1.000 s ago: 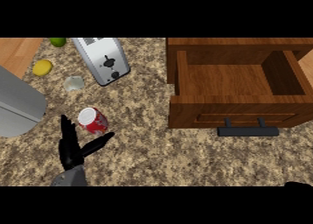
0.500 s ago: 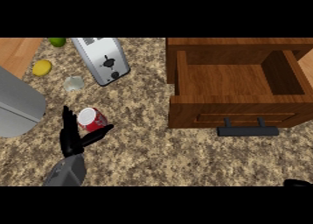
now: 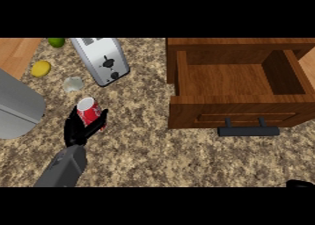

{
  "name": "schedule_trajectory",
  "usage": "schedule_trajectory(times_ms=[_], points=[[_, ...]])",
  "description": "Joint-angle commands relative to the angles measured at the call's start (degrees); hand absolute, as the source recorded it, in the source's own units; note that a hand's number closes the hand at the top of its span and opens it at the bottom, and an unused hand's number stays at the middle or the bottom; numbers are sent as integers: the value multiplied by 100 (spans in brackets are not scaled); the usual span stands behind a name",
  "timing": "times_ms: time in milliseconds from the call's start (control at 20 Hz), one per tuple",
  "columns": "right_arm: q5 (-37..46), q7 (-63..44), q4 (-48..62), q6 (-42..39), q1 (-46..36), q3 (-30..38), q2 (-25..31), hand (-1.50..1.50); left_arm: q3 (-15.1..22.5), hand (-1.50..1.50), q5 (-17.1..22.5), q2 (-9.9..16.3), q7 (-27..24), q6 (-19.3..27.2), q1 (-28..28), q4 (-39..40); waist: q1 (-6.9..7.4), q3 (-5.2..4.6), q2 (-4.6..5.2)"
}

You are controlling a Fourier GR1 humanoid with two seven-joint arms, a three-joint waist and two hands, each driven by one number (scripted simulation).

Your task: Pick up the can, place it into the drawer and close the drawer

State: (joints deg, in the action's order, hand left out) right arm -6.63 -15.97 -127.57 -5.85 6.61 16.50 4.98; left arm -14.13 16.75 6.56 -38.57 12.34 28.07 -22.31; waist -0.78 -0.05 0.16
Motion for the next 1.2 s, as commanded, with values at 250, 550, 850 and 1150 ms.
schedule_trajectory(times_ms=[250, 550, 850, 1150], points=[[348, 184, 156, 117, -246, -232, -119, -150, -91, 150, 7, -47, -372, -295, 623, 505, 0, -1, 8], [167, 166, 222, 56, -251, -54, -52, -150, 81, 150, -103, -63, -287, -621, 848, 435, -4, 0, 8], [32, 165, 33, -82, 89, 255, 66, -150, 570, 150, -442, -297, -77, -1169, 913, 218, 20, 5, -13], [141, 281, -97, -82, 170, 115, -86, -150, 808, 150, -545, -458, 802, -966, 1424, -358, 32, 7, -23]])
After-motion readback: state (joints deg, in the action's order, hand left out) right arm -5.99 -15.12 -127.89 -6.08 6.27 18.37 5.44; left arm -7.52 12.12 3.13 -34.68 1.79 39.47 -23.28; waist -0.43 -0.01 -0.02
